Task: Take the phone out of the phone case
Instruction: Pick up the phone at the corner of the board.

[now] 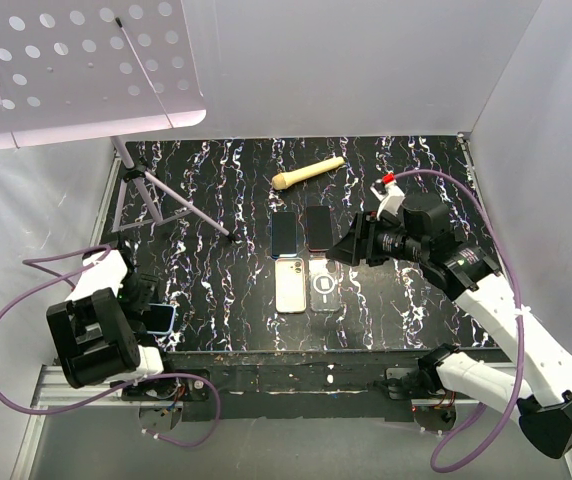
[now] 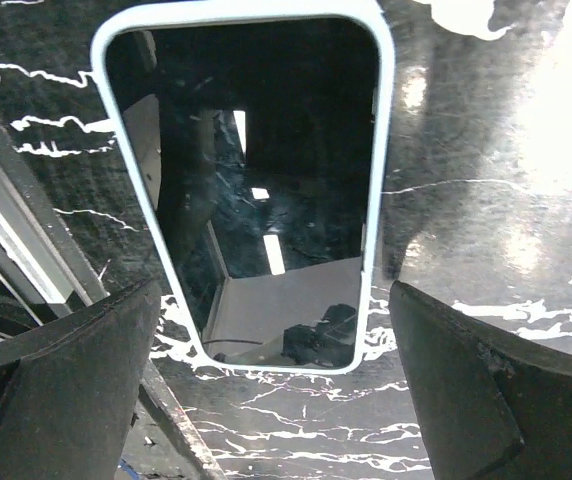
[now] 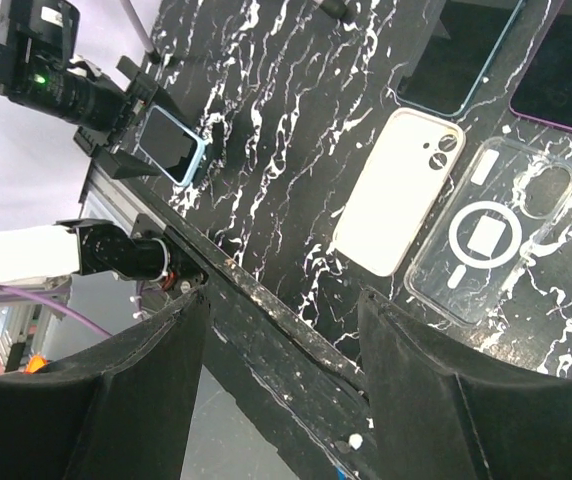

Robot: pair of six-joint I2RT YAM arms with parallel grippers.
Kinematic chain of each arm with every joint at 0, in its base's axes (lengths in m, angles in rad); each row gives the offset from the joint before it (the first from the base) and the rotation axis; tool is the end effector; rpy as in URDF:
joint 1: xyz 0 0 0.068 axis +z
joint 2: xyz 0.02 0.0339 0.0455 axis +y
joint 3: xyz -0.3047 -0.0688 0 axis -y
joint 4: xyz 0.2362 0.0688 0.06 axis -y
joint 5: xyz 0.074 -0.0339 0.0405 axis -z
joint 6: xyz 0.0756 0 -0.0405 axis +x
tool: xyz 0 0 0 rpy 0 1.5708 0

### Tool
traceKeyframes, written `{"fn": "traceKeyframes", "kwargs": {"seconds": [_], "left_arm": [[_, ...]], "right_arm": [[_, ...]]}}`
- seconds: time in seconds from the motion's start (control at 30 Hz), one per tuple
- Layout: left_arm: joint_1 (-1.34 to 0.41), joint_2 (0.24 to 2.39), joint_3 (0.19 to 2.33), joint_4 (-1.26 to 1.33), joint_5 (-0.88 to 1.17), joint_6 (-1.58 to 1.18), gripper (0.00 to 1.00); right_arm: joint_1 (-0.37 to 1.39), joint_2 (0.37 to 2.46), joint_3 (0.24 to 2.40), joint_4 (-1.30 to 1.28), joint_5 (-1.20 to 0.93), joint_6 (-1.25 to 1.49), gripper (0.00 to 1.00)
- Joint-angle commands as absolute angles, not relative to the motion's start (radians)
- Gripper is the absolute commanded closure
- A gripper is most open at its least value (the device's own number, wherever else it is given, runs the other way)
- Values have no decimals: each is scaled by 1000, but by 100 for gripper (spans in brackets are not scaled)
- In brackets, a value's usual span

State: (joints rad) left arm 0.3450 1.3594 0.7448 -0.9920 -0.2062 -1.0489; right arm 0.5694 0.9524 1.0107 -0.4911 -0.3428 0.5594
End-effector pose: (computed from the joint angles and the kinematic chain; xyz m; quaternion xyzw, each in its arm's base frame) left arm 0.1626 0.0749 0.1763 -0.6370 0.7638 0.1027 0.0188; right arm 0.1610 0.1333 0.3745 -0.0960 0.8296 0.4054 0.3717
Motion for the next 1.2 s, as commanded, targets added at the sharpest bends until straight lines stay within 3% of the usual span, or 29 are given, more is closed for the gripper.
{"fn": "traceKeyframes", "kwargs": {"seconds": [0.0,0.27,0.47,0.7,0.83,1.0,1.17], "left_arm": [[351,1362,732,-1054,-281,-1107,2],[353,1322,706,-1077,-270,-1137,2],[351,1325,615,-921,-175,-1120,2],[351,1209,560,-802,-135,-1078,29],[353,1089,554,-857,-146,-1065,52],[344,951,538,-893,-59,-1048,72],[201,917,520,-902,90,-1130,95]], "right_arm": [[561,940,993,-446,-351,540,33],[557,956,977,-425,-374,548,33],[557,959,979,-422,-379,554,33],[555,937,963,-430,-362,560,34],[554,930,962,-436,-351,560,34],[551,933,953,-419,-368,569,33],[551,934,930,-413,-368,580,34]]}}
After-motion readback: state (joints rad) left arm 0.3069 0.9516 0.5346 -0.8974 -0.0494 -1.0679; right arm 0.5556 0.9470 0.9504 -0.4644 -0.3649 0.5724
